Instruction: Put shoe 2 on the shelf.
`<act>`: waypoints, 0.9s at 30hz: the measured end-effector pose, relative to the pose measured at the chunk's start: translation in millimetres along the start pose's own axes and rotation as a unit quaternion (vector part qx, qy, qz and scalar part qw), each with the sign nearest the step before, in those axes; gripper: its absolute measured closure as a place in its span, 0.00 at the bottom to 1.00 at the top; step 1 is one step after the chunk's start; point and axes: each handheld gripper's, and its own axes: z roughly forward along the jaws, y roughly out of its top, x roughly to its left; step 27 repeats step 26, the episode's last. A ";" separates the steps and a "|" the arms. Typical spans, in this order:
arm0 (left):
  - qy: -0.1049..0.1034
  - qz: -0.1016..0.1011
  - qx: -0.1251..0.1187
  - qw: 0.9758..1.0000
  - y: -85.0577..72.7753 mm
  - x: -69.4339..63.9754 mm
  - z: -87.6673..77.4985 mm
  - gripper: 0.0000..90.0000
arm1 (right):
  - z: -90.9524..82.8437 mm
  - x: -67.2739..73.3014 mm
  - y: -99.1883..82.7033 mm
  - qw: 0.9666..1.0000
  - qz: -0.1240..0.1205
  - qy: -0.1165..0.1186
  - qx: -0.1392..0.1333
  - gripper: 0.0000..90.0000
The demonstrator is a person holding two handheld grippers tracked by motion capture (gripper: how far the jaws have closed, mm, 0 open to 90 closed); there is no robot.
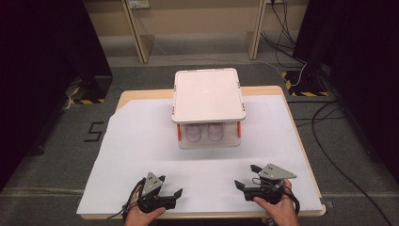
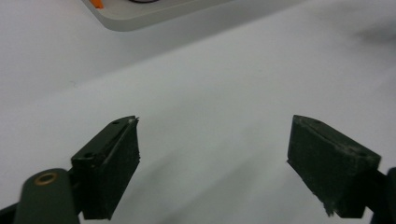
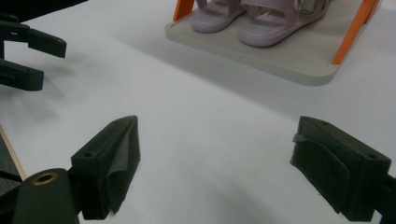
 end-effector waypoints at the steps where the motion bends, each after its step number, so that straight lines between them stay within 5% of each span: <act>1: -0.002 -0.001 -0.003 1.000 -0.3 -0.2 -0.6 0.17 | -1.0 0.2 -1.6 1.000 0.003 0.001 0.000 0.17; 16: -0.012 0.018 -0.009 1.000 -1.2 -2.2 -5.1 0.17 | -10.1 10.9 -20.0 0.999 -0.014 -0.002 0.032 0.17; 27: -0.007 0.018 -0.007 1.000 -1.0 -1.0 -4.0 0.17 | -7.9 9.9 -23.5 0.998 -0.005 -0.004 0.055 0.17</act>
